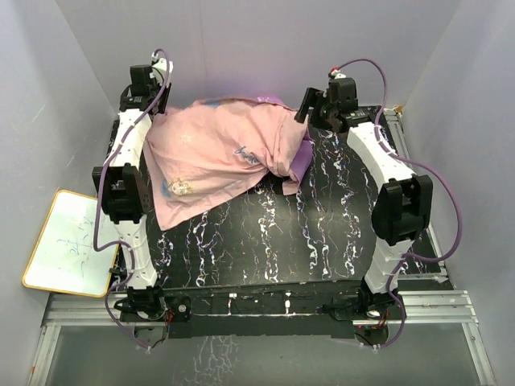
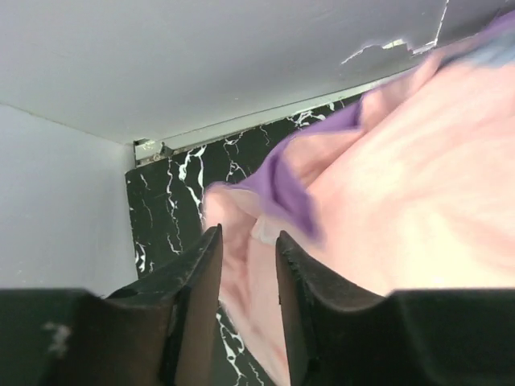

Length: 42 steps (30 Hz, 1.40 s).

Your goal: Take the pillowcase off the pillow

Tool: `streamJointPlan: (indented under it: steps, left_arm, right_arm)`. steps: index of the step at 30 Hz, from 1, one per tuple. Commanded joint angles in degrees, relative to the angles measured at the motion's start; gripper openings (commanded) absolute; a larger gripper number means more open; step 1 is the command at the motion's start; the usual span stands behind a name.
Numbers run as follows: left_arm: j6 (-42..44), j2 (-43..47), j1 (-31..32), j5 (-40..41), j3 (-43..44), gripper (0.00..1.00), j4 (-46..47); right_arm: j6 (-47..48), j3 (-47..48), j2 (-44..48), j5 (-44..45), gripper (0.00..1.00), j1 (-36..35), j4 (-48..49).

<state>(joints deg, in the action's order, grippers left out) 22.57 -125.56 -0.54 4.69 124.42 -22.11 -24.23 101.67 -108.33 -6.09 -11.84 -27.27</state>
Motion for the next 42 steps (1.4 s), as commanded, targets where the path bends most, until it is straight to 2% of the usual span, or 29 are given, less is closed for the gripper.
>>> streamJointPlan:
  steps: [1, 6, 10, 12, 13, 16, 20, 22, 24, 27, 28, 35, 40, 42]
  left_arm:
    - [0.91, 5.34, -0.1, -0.48, -2.84, 0.37, 2.51]
    - [1.43, 10.28, 1.31, -2.55, -7.7, 0.59, 1.66]
    - [2.33, 13.42, 5.68, -7.27, -11.72, 0.61, -4.57]
    - [2.33, 14.06, 8.58, -10.87, -14.84, 0.61, -8.79]
    - [2.06, 14.18, 9.93, -12.14, -16.65, 0.61, -10.3]
    - [1.91, 14.15, 13.27, -13.69, -22.73, 0.59, -11.97]
    - [3.56, 14.01, 14.38, -11.77, -29.26, 0.48, -10.05]
    - [5.93, 14.51, 14.36, -9.57, -32.53, 0.38, -8.41]
    - [8.57, 15.61, 14.28, -7.02, -36.19, 0.23, -6.03]
    - [12.4, 17.87, 14.2, -2.37, -41.13, 0.03, -1.27]
    - [13.54, 18.33, 14.05, -0.63, -42.11, 0.0, -0.17]
    - [18.91, 20.48, 8.05, 4.01, -44.84, 0.0, 2.67]
    - [21.98, 21.69, 4.44, 4.27, -44.6, 0.0, 5.03]
    - [20.8, 22.09, 4.82, 1.77, -42.1, 0.0, 2.98]
  right_arm:
    - [1.73, -4.34, -0.24, 0.28, 0.83, 0.15, 4.12]
    - [1.68, -1.57, -6.45, -2.42, 0.84, 0.17, 4.5]
    - [0.39, 2.23, -12.0, -7.88, 0.81, 0.15, 4.63]
    - [-0.26, 2.35, -13.38, -10.13, 0.76, 0.15, 5.59]
    - [-0.43, 2.25, -13.74, -11.04, 0.72, 0.15, 5.9]
    - [-0.65, 0.76, -13.53, -11.63, 0.46, 0.54, 6.52]
    - [-2.95, -4.42, -9.68, -13.1, 0.09, 3.08, 10.44]
    - [-4.23, -7.23, -6.77, -13.05, 0.08, 4.98, 12.02]
    - [-5.34, -10.03, -4.19, -11.76, 0.08, 6.57, 12.86]
    - [-7.05, -13.78, -0.69, -4.9, 0.08, 8.73, 12.51]
    - [-7.71, -15.07, 0.23, -3.2, 0.08, 9.56, 12.32]
    - [-9.18, -19.98, 4.16, 8.04, 0.08, 11.66, 8.36]
    - [-7.62, -21.57, 3.04, 7.02, 0.08, 11.39, 4.74]
    - [-5.98, -20.65, 1.11, 7.67, 0.12, 10.21, 1.29]
